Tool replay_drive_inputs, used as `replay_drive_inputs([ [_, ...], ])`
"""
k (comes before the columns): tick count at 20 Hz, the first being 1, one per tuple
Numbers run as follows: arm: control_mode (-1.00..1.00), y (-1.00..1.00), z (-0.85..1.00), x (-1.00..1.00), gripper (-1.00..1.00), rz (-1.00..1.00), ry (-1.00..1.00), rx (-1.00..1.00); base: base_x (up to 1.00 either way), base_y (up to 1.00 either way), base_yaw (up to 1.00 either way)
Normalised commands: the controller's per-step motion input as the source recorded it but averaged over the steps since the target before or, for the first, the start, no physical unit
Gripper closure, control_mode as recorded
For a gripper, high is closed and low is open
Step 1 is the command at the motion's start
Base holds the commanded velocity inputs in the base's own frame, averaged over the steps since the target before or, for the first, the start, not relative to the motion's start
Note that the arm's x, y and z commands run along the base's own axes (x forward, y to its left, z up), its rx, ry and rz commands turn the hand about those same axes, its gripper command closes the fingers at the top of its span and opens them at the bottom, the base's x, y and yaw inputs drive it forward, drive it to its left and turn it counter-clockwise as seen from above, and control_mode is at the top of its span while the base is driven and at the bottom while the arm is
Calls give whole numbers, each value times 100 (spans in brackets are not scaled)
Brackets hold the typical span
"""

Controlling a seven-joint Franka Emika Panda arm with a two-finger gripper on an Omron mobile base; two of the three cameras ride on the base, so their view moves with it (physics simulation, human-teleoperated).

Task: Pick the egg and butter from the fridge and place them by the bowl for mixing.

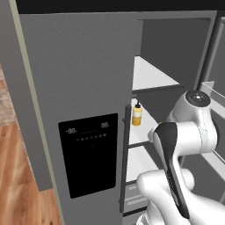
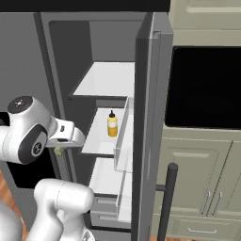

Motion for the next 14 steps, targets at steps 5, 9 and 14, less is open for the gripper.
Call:
replay_drive_inputs([
  [5,-100,6,-32,-12,100,0,4,0,0,0,0],
  [9,-100,0,-4,-3,100,0,1,2,0,0,0],
  [14,-100,0,0,0,100,0,0,0,0,0,0],
])
